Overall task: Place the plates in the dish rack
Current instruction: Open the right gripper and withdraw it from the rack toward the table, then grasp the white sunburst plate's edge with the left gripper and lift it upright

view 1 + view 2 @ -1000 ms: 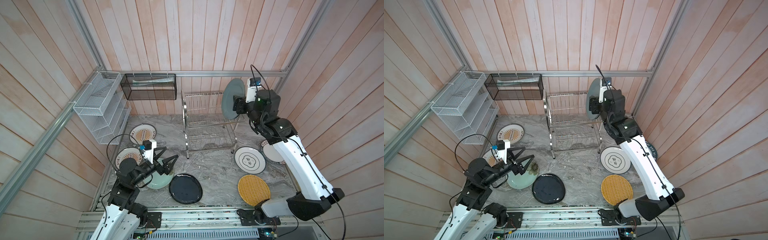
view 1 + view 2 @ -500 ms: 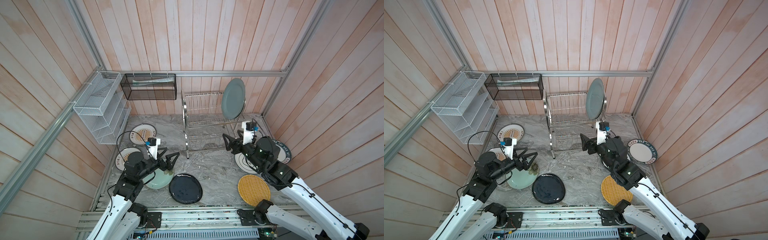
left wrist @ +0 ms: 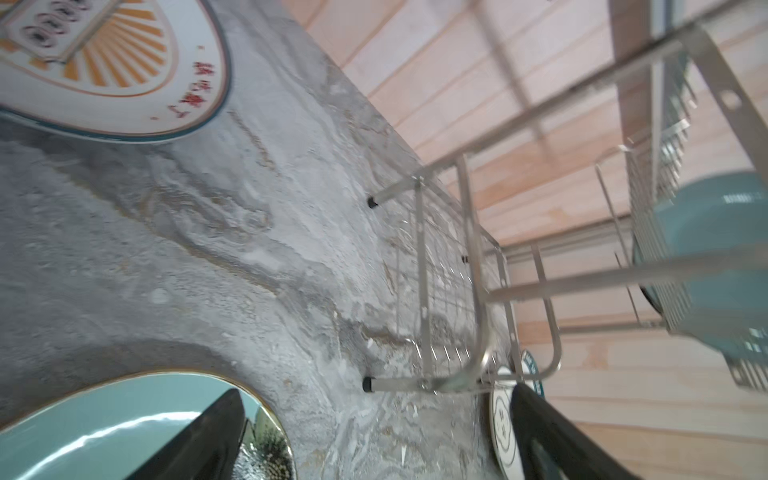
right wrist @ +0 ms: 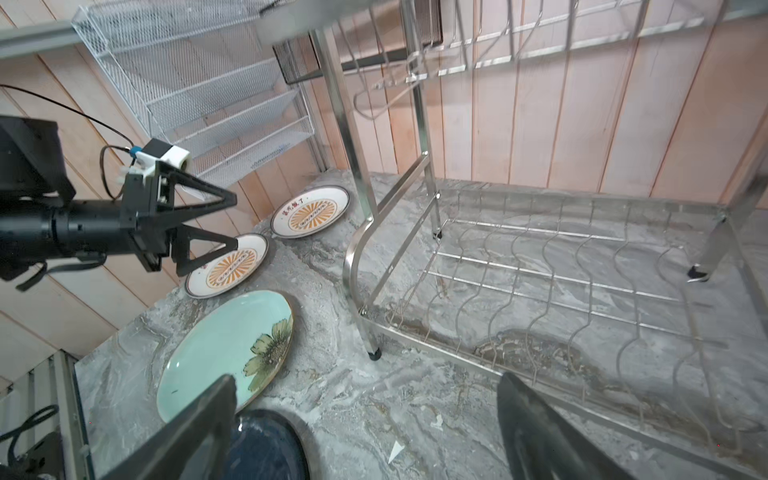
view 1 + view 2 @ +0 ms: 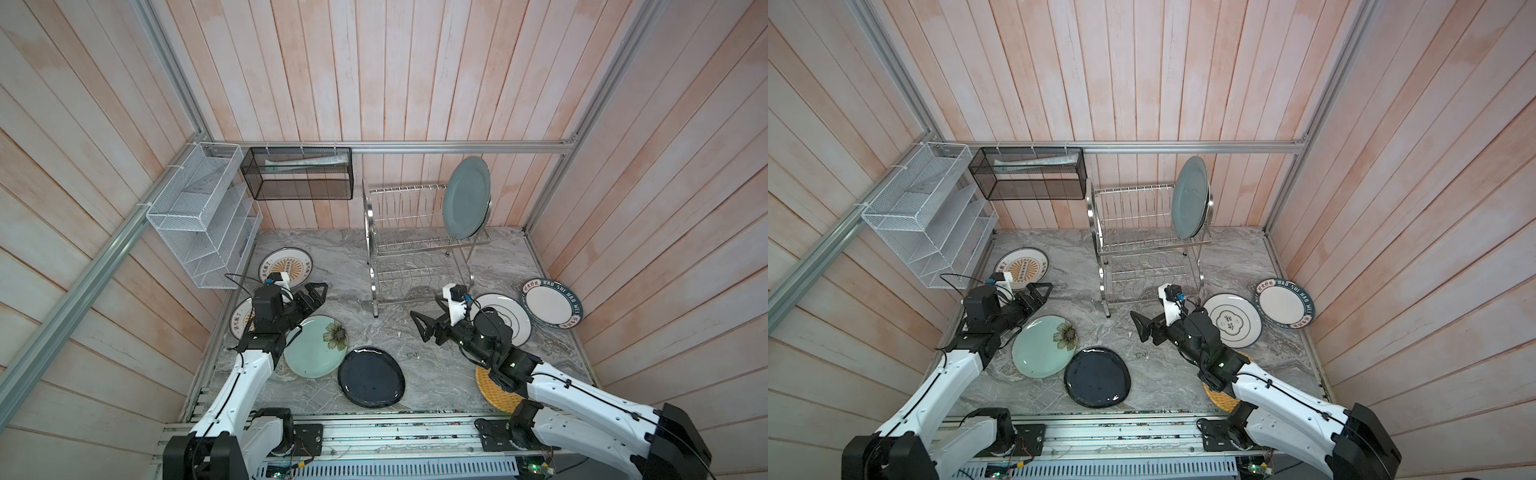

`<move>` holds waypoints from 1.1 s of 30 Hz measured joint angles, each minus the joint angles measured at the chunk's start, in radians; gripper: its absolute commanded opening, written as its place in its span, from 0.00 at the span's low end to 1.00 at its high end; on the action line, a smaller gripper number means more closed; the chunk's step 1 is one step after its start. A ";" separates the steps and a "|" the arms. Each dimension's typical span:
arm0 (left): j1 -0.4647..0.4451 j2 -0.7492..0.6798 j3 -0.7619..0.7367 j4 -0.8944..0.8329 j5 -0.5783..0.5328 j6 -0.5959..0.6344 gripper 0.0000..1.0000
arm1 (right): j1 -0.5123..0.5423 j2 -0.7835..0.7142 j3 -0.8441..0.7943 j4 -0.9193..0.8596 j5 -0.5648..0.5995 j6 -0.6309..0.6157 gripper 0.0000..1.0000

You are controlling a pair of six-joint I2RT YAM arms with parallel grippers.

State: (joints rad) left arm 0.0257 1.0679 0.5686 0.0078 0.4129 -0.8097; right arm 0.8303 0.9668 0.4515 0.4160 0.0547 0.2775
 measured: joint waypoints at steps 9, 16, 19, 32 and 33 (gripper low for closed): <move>0.084 0.308 -0.003 0.208 -0.084 -0.317 0.82 | 0.040 0.046 -0.043 0.133 0.023 -0.050 0.98; 0.088 0.407 0.066 0.241 -0.196 -0.445 0.77 | 0.050 0.050 -0.044 0.177 0.017 -0.062 0.98; 0.098 0.465 0.108 0.258 -0.228 -0.479 0.72 | 0.053 0.050 -0.047 0.195 0.008 -0.062 0.98; 0.119 0.678 0.151 0.374 -0.257 -0.572 0.66 | 0.059 0.066 -0.048 0.213 -0.007 -0.069 0.98; 0.120 0.687 0.155 0.380 -0.258 -0.578 0.65 | 0.060 0.066 -0.048 0.213 -0.008 -0.069 0.98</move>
State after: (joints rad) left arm 0.1455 1.7554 0.7238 0.3878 0.1547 -1.3876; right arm 0.8898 1.0332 0.4034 0.6292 0.0463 0.2081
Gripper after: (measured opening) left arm 0.665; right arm 0.978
